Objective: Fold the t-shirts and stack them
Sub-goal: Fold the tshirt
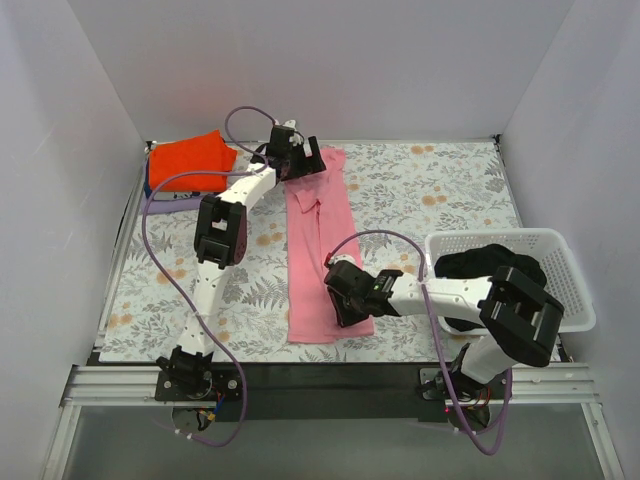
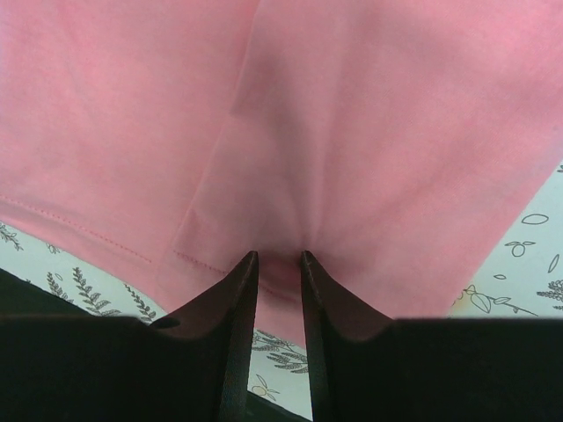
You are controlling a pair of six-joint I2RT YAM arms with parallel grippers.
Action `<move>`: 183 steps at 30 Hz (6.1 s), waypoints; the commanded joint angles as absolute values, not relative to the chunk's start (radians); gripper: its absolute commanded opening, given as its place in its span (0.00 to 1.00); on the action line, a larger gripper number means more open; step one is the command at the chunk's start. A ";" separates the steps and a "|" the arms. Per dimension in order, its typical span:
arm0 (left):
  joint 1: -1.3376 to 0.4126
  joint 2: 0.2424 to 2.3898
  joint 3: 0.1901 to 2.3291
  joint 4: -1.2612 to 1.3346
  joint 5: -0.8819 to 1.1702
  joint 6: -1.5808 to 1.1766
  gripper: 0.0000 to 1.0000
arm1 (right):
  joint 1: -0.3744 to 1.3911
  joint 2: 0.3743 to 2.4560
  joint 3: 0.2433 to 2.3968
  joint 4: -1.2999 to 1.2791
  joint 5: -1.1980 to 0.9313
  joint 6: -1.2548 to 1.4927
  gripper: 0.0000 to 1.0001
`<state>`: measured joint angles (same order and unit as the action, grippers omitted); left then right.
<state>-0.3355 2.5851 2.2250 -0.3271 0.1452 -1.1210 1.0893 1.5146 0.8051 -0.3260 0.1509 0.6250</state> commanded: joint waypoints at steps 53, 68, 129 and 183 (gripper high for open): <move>-0.514 1.012 0.612 -0.432 0.087 -1.419 0.92 | 0.982 1.264 0.569 -0.275 0.167 0.695 0.37; -0.592 0.965 0.543 -0.486 0.058 -1.477 0.88 | 0.980 1.282 0.561 -0.298 0.169 0.696 0.16; -0.885 0.997 0.370 -0.391 -0.002 -1.776 0.00 | 1.029 1.172 0.566 -0.362 0.144 0.704 0.01; -0.465 1.764 0.862 0.514 -0.230 -1.373 0.00 | 0.545 1.951 1.428 -0.110 0.140 0.331 0.01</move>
<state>-0.4728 1.7462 0.8200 0.4801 -0.2527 -1.3975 0.5514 1.9308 1.3773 -0.1455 0.1490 0.3561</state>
